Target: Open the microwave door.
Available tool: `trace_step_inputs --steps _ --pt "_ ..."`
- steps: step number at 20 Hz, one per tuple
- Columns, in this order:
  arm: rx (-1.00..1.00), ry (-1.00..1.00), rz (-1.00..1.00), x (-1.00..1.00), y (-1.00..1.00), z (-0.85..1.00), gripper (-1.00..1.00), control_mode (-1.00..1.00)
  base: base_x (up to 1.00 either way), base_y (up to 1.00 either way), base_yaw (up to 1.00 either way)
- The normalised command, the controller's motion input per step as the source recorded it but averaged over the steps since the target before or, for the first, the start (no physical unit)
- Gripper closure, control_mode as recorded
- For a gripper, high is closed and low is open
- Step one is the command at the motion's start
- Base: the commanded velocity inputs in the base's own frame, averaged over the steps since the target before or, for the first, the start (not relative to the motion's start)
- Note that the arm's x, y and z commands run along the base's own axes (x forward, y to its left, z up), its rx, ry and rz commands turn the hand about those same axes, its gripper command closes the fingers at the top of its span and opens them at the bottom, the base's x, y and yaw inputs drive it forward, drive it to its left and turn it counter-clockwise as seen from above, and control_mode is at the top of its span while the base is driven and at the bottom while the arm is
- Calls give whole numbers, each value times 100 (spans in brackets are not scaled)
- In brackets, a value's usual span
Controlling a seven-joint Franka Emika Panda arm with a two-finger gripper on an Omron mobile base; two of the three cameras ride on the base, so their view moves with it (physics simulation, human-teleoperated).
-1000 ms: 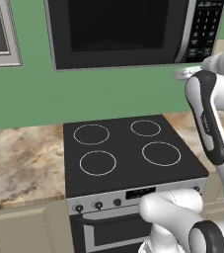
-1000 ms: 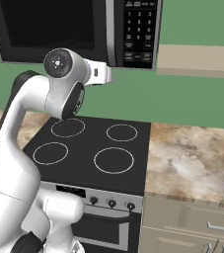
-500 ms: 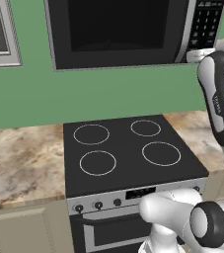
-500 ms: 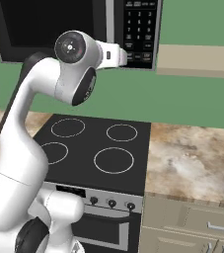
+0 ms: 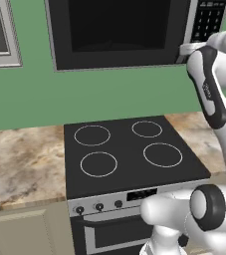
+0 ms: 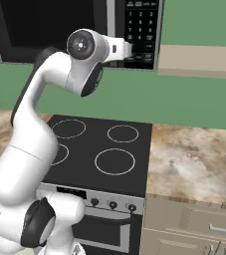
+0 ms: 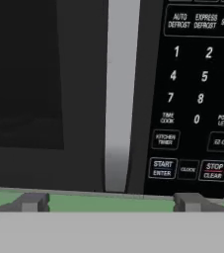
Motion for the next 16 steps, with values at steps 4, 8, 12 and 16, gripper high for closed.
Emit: trace_step_inputs --steps 4,8,12,16 --pt "0 0 0 78 0 0 -100 -100 0 0 0" --pt "1 0 1 80 -7 0 -100 -100 0 0 0" --pt "3 0 4 72 -35 0 -100 -100 0 0 0" --pt "3 0 6 67 -41 0 -100 -100 0 0 0"
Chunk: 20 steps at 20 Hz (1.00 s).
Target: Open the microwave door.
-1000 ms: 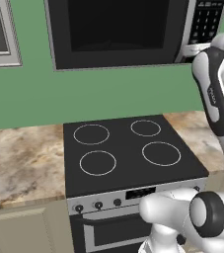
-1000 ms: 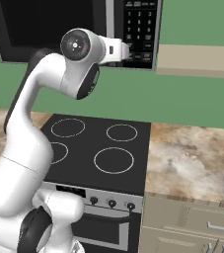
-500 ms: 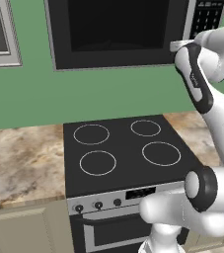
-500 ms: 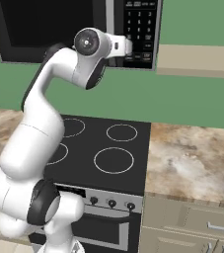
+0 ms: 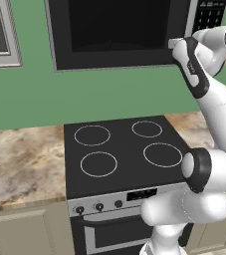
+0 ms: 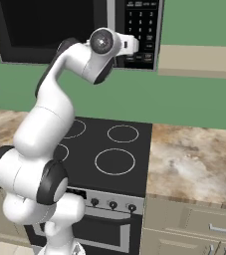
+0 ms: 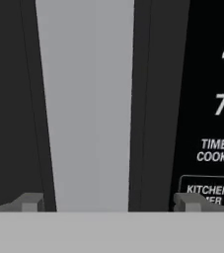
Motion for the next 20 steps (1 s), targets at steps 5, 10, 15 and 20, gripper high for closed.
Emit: trace_step_inputs --steps 5,10,15,20 --pt "0 0 8 74 -11 0 -100 -100 0 0 0" --pt "0 0 6 66 0 -4 100 -100 0 0 0" --pt "-1 1 3 -33 -9 0 100 -100 0 0 0" --pt "-3 1 11 -100 -37 8 100 -100 0 0 0"
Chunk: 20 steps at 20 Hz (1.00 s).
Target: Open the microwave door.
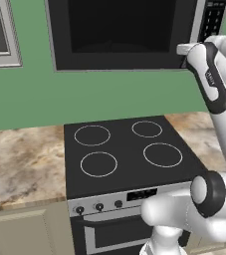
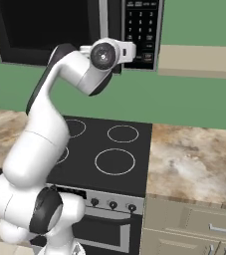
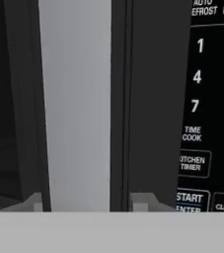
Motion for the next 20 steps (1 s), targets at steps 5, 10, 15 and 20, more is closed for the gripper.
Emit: trace_step_inputs --steps 5,10,15,20 --pt "-1 1 12 -100 -44 7 100 -100 0 0 0" --pt "-2 0 13 -100 -27 0 100 -100 0 0 0" --pt "-2 0 12 -100 -18 4 100 -100 0 0 0" --pt "0 0 8 -82 -38 34 -100 -100 0 0 0"
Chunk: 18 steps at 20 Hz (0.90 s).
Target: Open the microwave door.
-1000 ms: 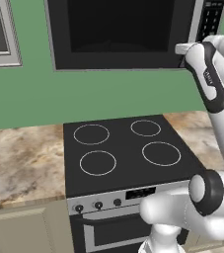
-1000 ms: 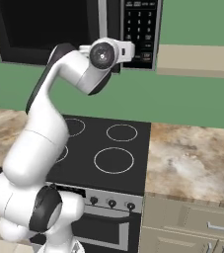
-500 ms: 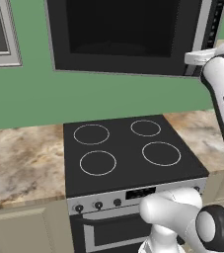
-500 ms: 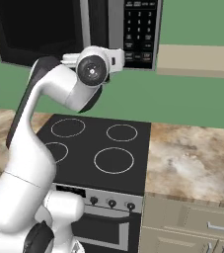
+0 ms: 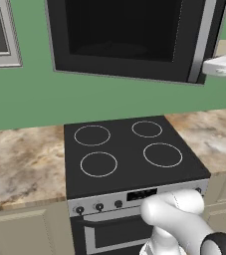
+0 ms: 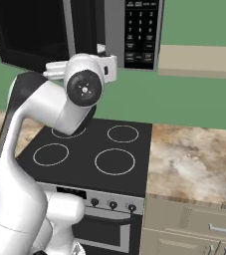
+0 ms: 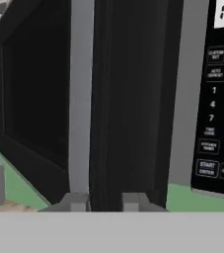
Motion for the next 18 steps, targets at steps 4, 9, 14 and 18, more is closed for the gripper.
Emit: trace_step_inputs --steps 4,9,14,18 --pt "0 -3 4 -93 -65 51 -100 -100 0 0 0" --pt "0 -9 0 -74 -67 44 -100 -100 0 0 0" --pt "-4 0 5 44 -30 -23 -100 -100 0 0 0" --pt "-23 -3 23 89 2 -79 -100 -100 0 0 0"
